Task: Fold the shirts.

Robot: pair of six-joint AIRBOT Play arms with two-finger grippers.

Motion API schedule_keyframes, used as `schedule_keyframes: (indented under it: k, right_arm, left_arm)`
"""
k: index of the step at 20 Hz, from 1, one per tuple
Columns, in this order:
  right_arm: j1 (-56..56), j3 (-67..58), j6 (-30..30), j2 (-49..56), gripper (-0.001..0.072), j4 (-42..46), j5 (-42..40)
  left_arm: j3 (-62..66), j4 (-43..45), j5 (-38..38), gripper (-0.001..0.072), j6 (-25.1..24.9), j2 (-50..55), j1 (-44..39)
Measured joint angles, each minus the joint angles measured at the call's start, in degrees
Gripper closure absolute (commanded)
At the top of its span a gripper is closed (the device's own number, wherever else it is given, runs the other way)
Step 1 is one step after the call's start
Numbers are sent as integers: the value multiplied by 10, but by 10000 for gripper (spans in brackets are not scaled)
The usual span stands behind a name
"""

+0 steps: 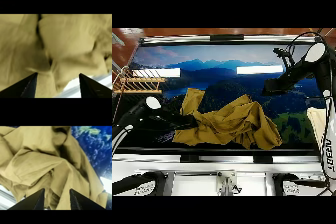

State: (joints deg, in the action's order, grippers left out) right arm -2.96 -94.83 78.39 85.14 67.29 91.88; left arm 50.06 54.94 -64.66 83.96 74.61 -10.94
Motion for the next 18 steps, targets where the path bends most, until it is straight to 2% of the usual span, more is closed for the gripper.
schedule_keyframes:
  k: [6, 8, 9, 10, 12, 13, 18]
  right_arm:
    - [-2, 2, 0, 0, 253, 7, -8]
    - [-3, 2, 0, 0, 252, 7, -8]
    - [-3, 2, 1, 0, 165, 8, -8]
    - [-3, 2, 4, 0, 25, 8, -6]
    - [-3, 12, 5, 3, 25, 8, 16]
    - [-3, 25, 7, 5, 27, 8, 27]
    - [-29, 134, 9, 5, 30, -26, 78]
  left_arm:
    - [-23, -33, 107, 96, 12, 22, -20]
    - [-25, -40, 131, 134, 13, 26, -21]
    - [-26, -42, 139, 311, 14, 28, -22]
    - [-26, -44, 146, 409, 16, 30, -22]
    - [-26, -46, 154, 603, 19, 32, -22]
    - [-26, -46, 157, 660, 20, 33, -21]
    - [-17, -46, 122, 660, -19, 23, -6]
